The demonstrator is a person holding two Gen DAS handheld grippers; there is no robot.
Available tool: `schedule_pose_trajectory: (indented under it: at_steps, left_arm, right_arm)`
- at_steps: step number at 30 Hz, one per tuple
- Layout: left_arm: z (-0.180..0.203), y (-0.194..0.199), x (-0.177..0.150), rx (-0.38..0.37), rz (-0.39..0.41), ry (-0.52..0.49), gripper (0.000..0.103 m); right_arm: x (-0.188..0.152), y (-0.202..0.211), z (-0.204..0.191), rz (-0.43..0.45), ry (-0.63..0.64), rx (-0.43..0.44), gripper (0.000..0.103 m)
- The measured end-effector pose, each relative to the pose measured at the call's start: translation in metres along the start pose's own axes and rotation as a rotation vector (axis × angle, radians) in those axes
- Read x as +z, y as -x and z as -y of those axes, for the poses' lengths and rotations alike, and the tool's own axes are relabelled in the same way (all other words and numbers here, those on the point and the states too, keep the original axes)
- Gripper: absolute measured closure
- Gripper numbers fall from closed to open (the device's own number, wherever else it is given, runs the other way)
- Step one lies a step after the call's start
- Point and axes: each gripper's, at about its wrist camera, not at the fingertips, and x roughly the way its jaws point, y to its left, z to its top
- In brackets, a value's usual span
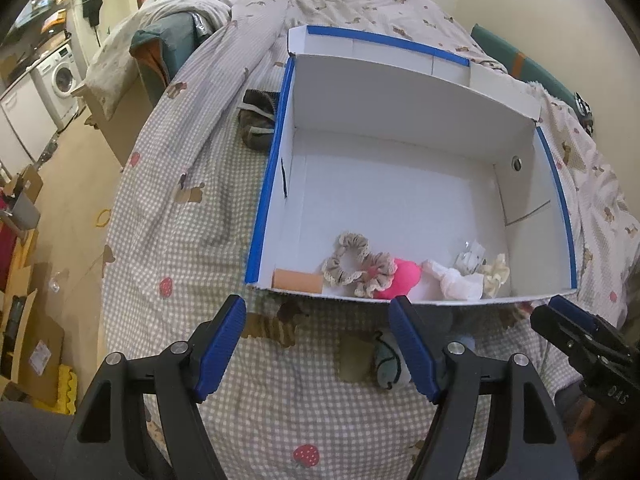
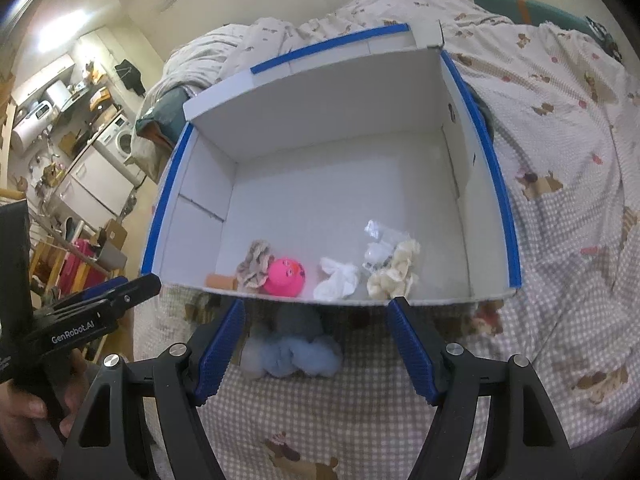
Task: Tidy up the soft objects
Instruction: 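Move both tools back out toward the light-blue plush in front of the box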
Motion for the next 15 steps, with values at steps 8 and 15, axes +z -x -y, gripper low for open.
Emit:
schedule_pose_trajectory:
  at_steps: [8,15]
  left_arm:
    - [0.000,-0.001,-0.009,0.011,-0.004,-0.029,0.031]
    - [-0.011,-0.008,-0.017,0.021,-0.029,-0.010,0.031]
  right_arm:
    - [-0.009,-0.004,0.002,-0.025,0.010,-0.020,0.025]
    - [-0.013,-0.010,0.008,-0.061,0.000,-0.039,0.025]
